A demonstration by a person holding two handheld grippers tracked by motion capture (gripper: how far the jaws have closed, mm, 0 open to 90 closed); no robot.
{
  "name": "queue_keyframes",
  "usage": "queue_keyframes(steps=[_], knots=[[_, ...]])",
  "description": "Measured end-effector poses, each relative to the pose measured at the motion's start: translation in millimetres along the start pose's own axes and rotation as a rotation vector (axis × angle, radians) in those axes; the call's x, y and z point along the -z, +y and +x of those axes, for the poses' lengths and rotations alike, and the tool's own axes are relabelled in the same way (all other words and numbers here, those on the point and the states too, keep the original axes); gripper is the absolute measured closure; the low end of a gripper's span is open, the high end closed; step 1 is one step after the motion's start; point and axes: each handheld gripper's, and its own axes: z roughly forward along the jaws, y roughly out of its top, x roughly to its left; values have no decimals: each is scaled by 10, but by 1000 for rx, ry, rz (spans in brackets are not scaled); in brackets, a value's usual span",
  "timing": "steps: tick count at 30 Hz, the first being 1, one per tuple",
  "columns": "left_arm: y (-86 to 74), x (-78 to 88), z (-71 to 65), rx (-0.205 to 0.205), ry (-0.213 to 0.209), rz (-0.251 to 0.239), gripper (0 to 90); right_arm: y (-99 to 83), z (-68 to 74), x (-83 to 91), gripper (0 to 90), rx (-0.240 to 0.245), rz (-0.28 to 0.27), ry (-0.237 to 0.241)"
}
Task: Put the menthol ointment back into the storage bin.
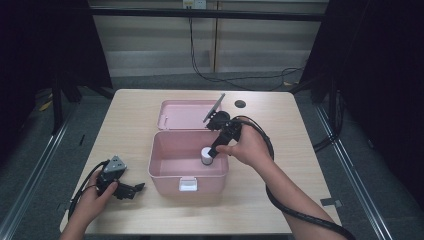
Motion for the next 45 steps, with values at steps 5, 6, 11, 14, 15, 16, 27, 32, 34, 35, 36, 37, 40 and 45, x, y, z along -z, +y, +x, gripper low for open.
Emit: queue_keyframes(steps=[5, 6, 11, 14, 15, 16, 27, 32, 34, 35, 36, 37, 40, 45], knots=[[0, 0, 0, 0, 0, 0, 0, -74, 19, 25, 221, 35, 16, -6], [0, 0, 0, 0, 0, 0, 0, -90, 20, 31, 218, 42, 15, -4], [0, 0, 0, 0, 0, 0, 0, -180, 5, 69, 213, 59, 25, -4], [0, 0, 0, 0, 0, 0, 0, -236, -28, 105, 209, 62, 25, 3], [0, 0, 0, 0, 0, -1, 0, -253, -41, 125, 208, 60, 22, 9], [0, 0, 0, 0, 0, 0, 0, -269, -56, 149, 208, 58, 14, 13], [0, 0, 0, 0, 0, -1, 0, -428, -210, 419, 209, 30, -8, 6], [0, 0, 0, 0, 0, 0, 0, -532, -276, 469, 208, 32, 1, -2], [0, 0, 0, 0, 0, 0, 0, -577, -296, 473, 208, 25, 11, -3], [0, 2, 4, -6, 0, 4, 0, -601, -309, 475, 209, 25, 14, -4], [1, 3, 3, -5, 0, 4, 0, -624, -322, 475, 209, 25, 14, 1], [0, 2, 4, -6, 0, 4, 0, -647, -336, 475, 208, 24, 17, 0], [1, 3, 3, -6, 0, 4, 0, -710, -368, 461, 208, 16, 19, -2], [0, 2, 3, -6, 0, 4, 0, -798, -389, 411, 208, 15, 15, 3]])
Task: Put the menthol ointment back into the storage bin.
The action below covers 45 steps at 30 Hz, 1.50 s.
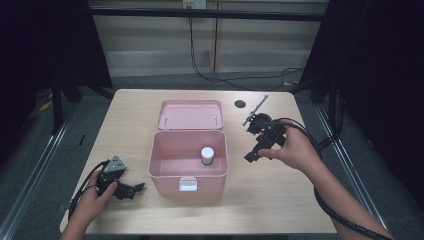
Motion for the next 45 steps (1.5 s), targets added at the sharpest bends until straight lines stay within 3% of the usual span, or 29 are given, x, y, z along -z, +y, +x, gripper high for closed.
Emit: queue_keyframes(steps=[21, 33, 38, 45], knots=[[0, 0, 0, 1, 0, 0, 0, -320, -57, -337, 208, -3, -15, 35], [0, 0, 0, 0, 0, 0, 0, -495, -73, -515, 207, -38, -14, 49], [0, 0, 0, 0, 0, 0, 0, -632, -98, -597, 207, -38, -21, 31], [0, 0, -1, 0, 1, 0, 0, -904, -196, -720, 206, -86, -44, 57]])
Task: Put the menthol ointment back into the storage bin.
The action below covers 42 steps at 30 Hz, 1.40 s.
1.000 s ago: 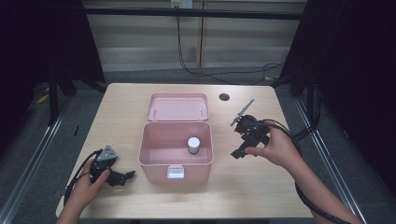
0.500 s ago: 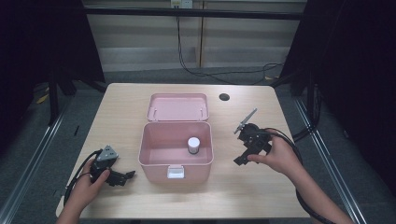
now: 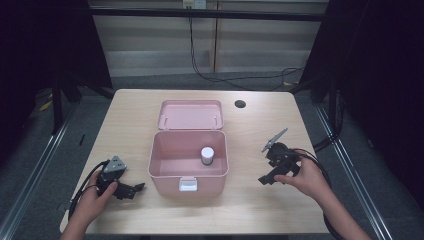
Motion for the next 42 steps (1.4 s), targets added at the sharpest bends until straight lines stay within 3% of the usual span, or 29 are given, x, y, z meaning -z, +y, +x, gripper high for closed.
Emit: queue_keyframes(steps=[14, 27, 32, 36, 39, 42], knots=[[0, 0, -1, 1, 1, 0, 0, -437, -189, -142, 202, -61, -72, 7], [1, -1, -2, 2, 2, 0, 0, -716, -256, -287, 191, -59, -161, -13], [1, -1, -2, 2, 2, 0, 0, -790, -271, -314, 166, -58, -217, -31], [1, -1, -3, 2, 1, 0, 0, -831, -236, -380, 120, -6, -274, -84], [1, -1, -3, 2, 1, 0, 0, -862, -230, -402, 105, -9, -311, -81], [1, -1, -2, 2, 2, 1, 0, -925, -241, -442, 99, -8, -388, -91]])
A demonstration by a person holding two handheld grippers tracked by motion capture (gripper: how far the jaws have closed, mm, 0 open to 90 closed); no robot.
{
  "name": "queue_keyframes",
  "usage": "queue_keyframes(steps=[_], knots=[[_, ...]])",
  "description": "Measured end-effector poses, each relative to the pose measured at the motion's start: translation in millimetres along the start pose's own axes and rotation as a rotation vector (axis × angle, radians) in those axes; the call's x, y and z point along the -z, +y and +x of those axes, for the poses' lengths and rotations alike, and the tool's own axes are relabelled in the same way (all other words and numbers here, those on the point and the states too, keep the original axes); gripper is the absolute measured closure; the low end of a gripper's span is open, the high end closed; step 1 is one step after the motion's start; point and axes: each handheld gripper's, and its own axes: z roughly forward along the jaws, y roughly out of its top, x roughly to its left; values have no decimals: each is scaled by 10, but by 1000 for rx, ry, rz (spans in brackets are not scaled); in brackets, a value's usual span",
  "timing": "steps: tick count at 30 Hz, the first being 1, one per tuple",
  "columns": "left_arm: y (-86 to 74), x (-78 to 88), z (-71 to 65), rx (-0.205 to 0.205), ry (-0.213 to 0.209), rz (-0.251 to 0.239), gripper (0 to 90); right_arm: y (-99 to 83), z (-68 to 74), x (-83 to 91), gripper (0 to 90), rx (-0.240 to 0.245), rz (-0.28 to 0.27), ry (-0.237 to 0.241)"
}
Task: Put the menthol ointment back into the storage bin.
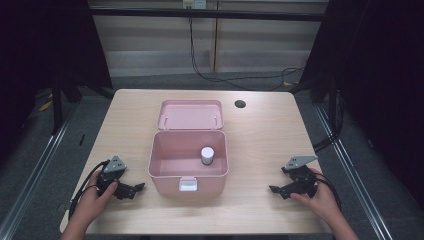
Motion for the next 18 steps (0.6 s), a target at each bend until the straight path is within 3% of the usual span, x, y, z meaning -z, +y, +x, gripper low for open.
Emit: queue_keyframes(steps=[4, 18], knots=[[0, 0, -1, 0, -1, 0, 0, -79, -21, -22, 93, -10, -82, 2], [0, 0, 0, 0, 0, 0, 0, -79, -24, -22, 92, -7, -82, 1]])
